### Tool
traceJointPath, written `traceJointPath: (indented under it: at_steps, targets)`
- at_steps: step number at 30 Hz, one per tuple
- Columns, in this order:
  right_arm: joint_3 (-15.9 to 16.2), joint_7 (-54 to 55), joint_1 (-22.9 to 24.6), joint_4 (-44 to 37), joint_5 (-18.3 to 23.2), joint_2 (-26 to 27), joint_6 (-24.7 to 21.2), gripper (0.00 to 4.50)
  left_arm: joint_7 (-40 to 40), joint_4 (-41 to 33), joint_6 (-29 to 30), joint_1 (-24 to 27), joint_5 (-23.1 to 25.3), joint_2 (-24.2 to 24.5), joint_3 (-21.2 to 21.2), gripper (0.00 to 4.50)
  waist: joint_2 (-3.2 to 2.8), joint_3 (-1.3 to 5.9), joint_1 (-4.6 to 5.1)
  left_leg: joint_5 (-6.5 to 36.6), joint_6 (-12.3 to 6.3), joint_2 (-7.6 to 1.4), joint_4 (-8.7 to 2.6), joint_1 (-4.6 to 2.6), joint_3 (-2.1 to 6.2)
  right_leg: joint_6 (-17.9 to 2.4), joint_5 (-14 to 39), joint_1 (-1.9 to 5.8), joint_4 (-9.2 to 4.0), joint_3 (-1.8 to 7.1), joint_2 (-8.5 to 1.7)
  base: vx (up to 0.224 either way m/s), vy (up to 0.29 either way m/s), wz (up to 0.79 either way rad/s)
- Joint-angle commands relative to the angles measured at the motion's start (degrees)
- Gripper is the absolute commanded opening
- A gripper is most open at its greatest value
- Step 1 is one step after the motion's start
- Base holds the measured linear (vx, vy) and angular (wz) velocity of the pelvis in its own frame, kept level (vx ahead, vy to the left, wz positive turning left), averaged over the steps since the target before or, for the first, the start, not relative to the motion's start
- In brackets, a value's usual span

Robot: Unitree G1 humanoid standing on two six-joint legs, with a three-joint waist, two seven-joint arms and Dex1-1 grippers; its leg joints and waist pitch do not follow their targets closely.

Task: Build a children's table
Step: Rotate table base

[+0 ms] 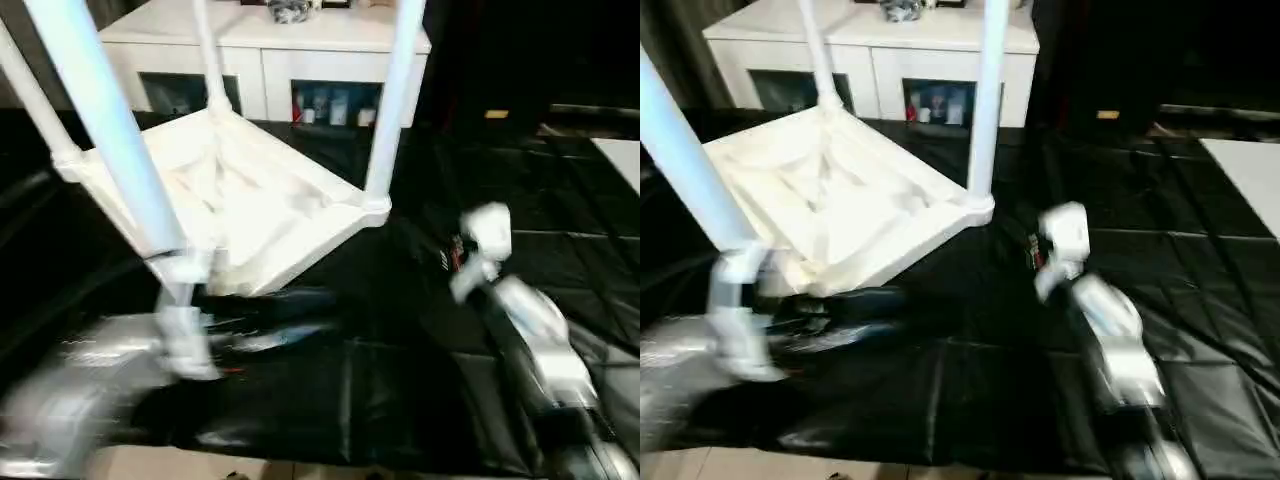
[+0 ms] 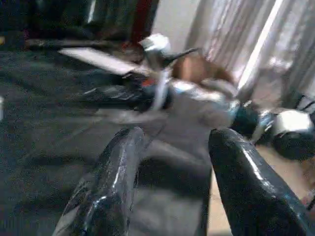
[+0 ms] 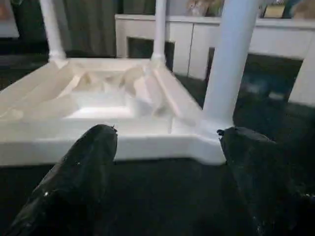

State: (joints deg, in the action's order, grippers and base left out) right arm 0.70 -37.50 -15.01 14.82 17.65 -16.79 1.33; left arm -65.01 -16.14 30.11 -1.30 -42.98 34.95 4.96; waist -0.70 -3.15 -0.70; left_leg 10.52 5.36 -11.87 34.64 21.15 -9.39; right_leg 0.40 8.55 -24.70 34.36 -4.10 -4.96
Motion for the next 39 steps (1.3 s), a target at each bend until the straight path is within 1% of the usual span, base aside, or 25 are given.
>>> traceJointPath:
  at_steps: [1, 3, 4, 6, 7, 8, 9, 10, 11, 12, 13, 14, 16, 17, 19, 21, 22, 25, 27, 31, 33, 34, 36, 37, 39]
  targets:
    - [1.6, -1.7, 0.4, -3.4, 0.5, -1.0, -2.0, 3.75, -2.3, 2.2, -3.2, 1.3, 3.4, 2.8, 1.7, 2.86, 0.21, 2.59, 0.60, 28.5, -0.13, 0.40, -4.60, -0.59, 0.54, 0.9, 43.1, 2.19, -7.52, -0.02, -1.18, 0.000, 0.000, 0.00]
    - [1.9, -2.0, 0.7, -3.8, 0.3, -1.2, -2.3, 3.75, -2.4, 2.9, -3.5, 1.6, 3.8, 3.5, 2.1, 2.88, -0.65, 2.40, 0.93, 30.7, -0.32, 0.10, -5.28, -0.92, 0.95, 0.0, 41.6, 2.41, -7.77, -0.45, -1.15, 0.000, 0.000, 0.00]
    - [2.3, -2.6, 1.1, -4.8, 0.2, -1.5, -3.5, 3.75, -4.0, 4.7, -5.4, 2.9, 4.4, 5.3, 4.0, 3.06, -0.67, 1.94, 1.42, 34.3, -0.34, -0.26, -5.72, -1.45, 1.37, -0.6, 41.0, 2.63, -8.49, -1.46, -1.06, 0.000, 0.000, 0.00]
    - [2.3, -2.6, 1.3, -5.0, -0.1, -1.6, -4.4, 3.75, -5.6, 6.0, -6.2, 4.6, 4.6, 7.4, 5.7, 3.28, -1.55, 1.17, 2.25, 42.5, 0.49, -1.25, -7.54, -1.73, 2.33, -1.0, 38.2, 3.93, -8.42, -3.44, -0.43, 0.000, 0.000, 0.00]
    - [2.2, -2.6, 1.4, -5.3, -0.1, -1.7, -4.7, 3.75, -6.2, 6.4, -6.4, 5.1, 4.8, 8.0, 6.2, 3.27, -2.13, 0.42, 2.04, 49.3, 0.76, -2.97, -10.94, 0.32, 2.25, -2.3, 31.3, 6.88, -3.79, -4.48, 0.56, -0.084, -0.014, 0.02]
    - [2.3, -2.6, 1.5, -5.2, -0.4, -1.9, -4.8, 3.75, -6.9, 7.5, -6.9, 6.2, 5.3, 9.0, 7.2, 3.27, -2.75, 0.57, -2.99, 53.7, 1.86, -3.89, -14.07, 4.76, -0.60, -4.5, 17.0, 9.76, 6.29, -3.15, 0.53, -0.084, -0.014, 0.02]
    - [2.3, -2.7, 1.5, -5.3, -0.5, -2.0, -4.9, 3.75, -7.3, 8.2, -6.8, 6.9, 5.3, 9.6, 7.9, 3.37, -0.67, 0.79, -2.50, 49.1, 0.74, -3.31, -13.58, 1.39, -2.26, -2.4, 24.7, 7.46, 7.68, 0.91, 0.63, -0.055, -0.063, 0.09]
    - [2.2, -2.8, 1.5, -5.4, -0.4, -2.1, -5.1, 3.75, -7.6, 8.7, -6.9, 7.4, 5.5, 10.1, 8.2, 3.57, 1.88, 1.64, -2.82, 40.4, 1.71, -1.48, -8.17, -2.12, -1.38, 1.3, 41.0, 4.28, 1.94, 3.24, -1.51, 0.026, -0.108, -0.02]
    - [2.2, -2.9, 1.4, -5.4, -0.4, -2.1, -5.1, 3.75, -7.9, 9.5, -7.3, 8.0, 5.7, 10.5, 8.9, 3.66, 2.73, 1.18, -2.64, 21.1, 0.19, 0.92, 3.48, -5.60, -0.30, 1.4, 66.0, -2.26, -9.04, 5.20, -7.80, 0.026, -0.108, -0.02]
    - [2.2, -2.9, 1.4, -5.6, -0.3, -2.2, -5.3, 3.75, -8.1, 10.5, -7.8, 8.3, 5.6, 10.6, 9.8, 3.68, 3.17, 1.64, -3.01, 13.7, -1.20, 0.56, 2.36, -2.91, 0.62, 1.2, 65.2, 0.49, -8.48, 6.70, -8.03, 0.050, -0.065, -0.18]
    - [2.3, -3.0, 1.5, -5.7, -0.1, -2.3, -5.6, 3.75, -7.9, 12.0, -8.7, 8.3, 5.6, 10.6, 11.0, 3.68, 1.68, 1.81, -4.71, 10.0, -0.66, -0.61, -2.06, -1.21, 1.23, -1.1, 53.8, 2.76, -6.10, 5.67, -6.05, 0.000, 0.000, 0.00]
    - [2.4, -3.1, 1.5, -5.9, -0.2, -2.4, -5.7, 3.75, -7.9, 13.0, -9.7, 8.1, 5.8, 10.6, 11.6, 3.67, 0.69, 2.32, -4.90, 14.0, 0.48, -0.77, -3.76, -2.30, 0.36, -4.3, 38.9, 1.79, -4.19, 4.04, -2.62, 0.000, 0.000, 0.00]
    - [2.5, -3.1, 1.5, -6.0, -0.4, -2.5, -5.8, 3.75, -7.4, 14.2, -10.8, 7.6, 6.1, 10.5, 12.5, 4.01, -0.14, 2.30, -4.72, 18.5, 1.12, -1.28, -4.96, -2.33, 0.07, -8.7, 25.5, 2.26, -3.06, 3.58, -1.35, 0.000, 0.000, 0.00]
    - [2.6, -3.1, 1.5, -6.2, -0.6, -2.5, -6.0, 3.75, -4.7, 16.9, -13.6, 5.2, 6.8, 9.3, 14.2, 4.01, 0.09, 1.82, -4.61, 22.5, 1.40, -1.15, -5.27, -2.22, 0.15, -9.3, 26.6, 2.46, -3.29, 3.45, -1.28, 0.000, 0.000, 0.00]
    - [2.6, -3.0, 1.5, -6.4, -0.7, -2.3, -6.3, 3.75, -2.0, 19.1, -15.9, 2.8, 7.2, 7.9, 15.4, 4.06, -0.02, 1.44, -4.61, 27.8, 2.22, -0.88, -5.28, -3.04, 0.31, -8.1, 33.3, 2.24, -4.48, 3.18, -1.79, 0.000, 0.000, 0.00]
    - [2.8, -2.8, 1.5, -6.4, -0.8, -2.1, -6.3, 3.75, 1.9, 19.3, -19.7, -0.5, 9.3, 4.8, 14.6, 4.31, 0.11, 1.57, -4.53, 27.9, 2.51, -1.08, -5.84, -2.44, 0.97, -6.8, 34.6, 3.33, -4.73, 2.99, -2.40, 0.000, 0.000, 0.00]
    - [3.0, -2.7, 1.4, -6.3, -0.9, -1.9, -6.3, 3.75, 3.7, 19.0, -21.1, -2.4, 10.2, 2.8, 13.4, 4.44, 0.13, 2.19, -4.56, 24.7, 2.49, -1.46, -6.32, -1.95, 1.20, -7.3, 29.0, 4.16, -4.08, 3.05, -2.56, 0.013, 0.056, -0.06]
    - [3.4, -2.3, 1.3, -6.2, -1.3, -1.5, -6.3, 3.75, 5.4, 19.6, -21.9, -5.3, 11.0, -0.3, 11.3, 4.44, 0.23, 2.31, -4.22, 22.8, 2.42, -1.31, -6.22, -1.79, 0.78, -9.0, 24.0, 4.26, -3.67, 3.20, -2.53, 0.004, 0.019, -0.02]
    - [3.4, -2.1, 1.2, -6.1, -1.5, -1.4, -6.3, 3.75, 5.8, 20.6, -23.0, -6.3, 12.0, -1.1, 10.6, 4.44, 0.43, 2.60, -3.81, 20.6, 2.01, -1.28, -6.28, -1.34, 0.76, -8.9, 22.5, 4.92, -3.54, 3.15, -2.58, 0.000, 0.000, 0.00]
    - [3.6, -1.8, 1.1, -6.8, -1.5, -0.8, -6.7, 3.75, 5.5, 25.3, -24.9, -10.2, 14.4, -4.0, 6.8, 4.44, 0.54, 2.78, -3.62, 19.1, 1.62, -1.18, -5.90, -1.65, 0.23, -9.7, 19.9, 4.48, -3.61, 3.39, -2.44, 0.000, 0.000, 0.00]
    - [3.8, -1.7, 1.1, -7.0, -1.6, -0.7, -6.8, 3.75, 5.4, 26.4, -25.2, -11.6, 15.0, -5.0, 5.7, 4.44, 0.67, 3.25, -3.66, 17.5, 1.57, -1.20, -5.66, -1.37, 0.22, -10.3, 17.1, 4.83, -3.12, 3.48, -2.56, 0.025, -0.006, -0.02]
    - [4.0, -1.5, 1.1, -6.9, -1.9, -0.6, -6.8, 3.75, 5.5, 28.6, -26.3, -14.0, 16.6, -6.7, 3.6, 4.44, 0.84, 3.32, -3.65, 14.9, 1.17, -1.13, -5.50, -1.09, 0.09, -10.9, 13.5, 4.94, -2.83, 3.52, -2.40, 0.053, -0.012, -0.02]
    - [4.2, -1.4, 1.0, -6.8, -2.3, -0.6, -6.6, 3.75, 5.9, 29.9, -26.5, -15.5, 17.6, -7.5, 2.4, 4.44, 0.64, 3.65, -3.94, 12.3, 0.66, -1.10, -5.05, -1.49, -0.21, -11.9, 8.9, 4.76, -2.43, 3.53, -2.30, 0.027, -0.006, -0.01]
    - [4.3, -1.2, 1.0, -6.7, -2.5, -0.4, -6.7, 3.75, 6.3, 31.4, -27.3, -17.3, 19.3, -8.6, 0.6, 4.44, 0.84, 3.96, -4.15, 8.4, -0.11, -1.07, -4.78, -1.07, -0.21, -12.7, 2.9, 5.21, -1.78, 3.42, -2.25, 0.000, 0.000, 0.00]
    - [4.6, -0.4, 0.9, -6.3, -3.5, -0.5, -7.3, 3.75, 6.7, 32.0, -27.1, -18.7, 20.5, -9.9, -1.3, 4.44, 0.58, 3.90, -4.13, 7.5, -0.47, -0.96, -4.68, -1.01, -0.30, -13.1, 1.1, 5.16, -1.65, 3.36, -2.11, 0.000, 0.000, 0.00]
